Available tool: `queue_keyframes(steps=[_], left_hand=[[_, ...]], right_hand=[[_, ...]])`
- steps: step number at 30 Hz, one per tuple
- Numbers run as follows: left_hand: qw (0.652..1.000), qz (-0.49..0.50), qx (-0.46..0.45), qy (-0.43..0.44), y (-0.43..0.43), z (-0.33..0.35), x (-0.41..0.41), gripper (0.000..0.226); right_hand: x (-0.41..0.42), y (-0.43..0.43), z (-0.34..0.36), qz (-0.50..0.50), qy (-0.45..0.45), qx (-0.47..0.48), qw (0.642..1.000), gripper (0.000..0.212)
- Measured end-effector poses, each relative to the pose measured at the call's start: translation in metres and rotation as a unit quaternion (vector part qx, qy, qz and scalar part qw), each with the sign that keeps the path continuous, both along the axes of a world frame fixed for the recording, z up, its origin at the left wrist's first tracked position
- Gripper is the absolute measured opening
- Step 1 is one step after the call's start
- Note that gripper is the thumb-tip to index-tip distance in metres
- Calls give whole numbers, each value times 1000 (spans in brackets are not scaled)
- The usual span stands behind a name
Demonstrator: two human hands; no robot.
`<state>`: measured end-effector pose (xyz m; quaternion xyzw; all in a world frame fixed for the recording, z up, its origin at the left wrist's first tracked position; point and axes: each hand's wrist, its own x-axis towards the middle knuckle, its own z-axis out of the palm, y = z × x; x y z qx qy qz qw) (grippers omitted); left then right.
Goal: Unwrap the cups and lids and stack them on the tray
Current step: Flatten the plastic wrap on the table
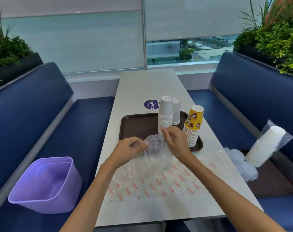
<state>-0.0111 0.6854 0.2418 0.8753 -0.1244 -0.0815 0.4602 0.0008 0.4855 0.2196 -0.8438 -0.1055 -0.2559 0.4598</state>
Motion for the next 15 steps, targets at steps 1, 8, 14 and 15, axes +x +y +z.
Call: queue_keyframes(steps=[1,8,14,15], left_hand=[[1000,1,-15,22,3,-3,1,57],[999,8,-27,42,0,-14,8,25],[999,-41,-15,2,-23,1,13,22],[999,-51,-11,-6,-27,4,13,21]], right_hand=[[-1,-5,1,-7,0,21,1000,44],[-8,-39,1,-41,48,38,997,36],[-11,-38,20,58,180,-105,976,53],[-9,-35,22,86,201,-142,965,54]])
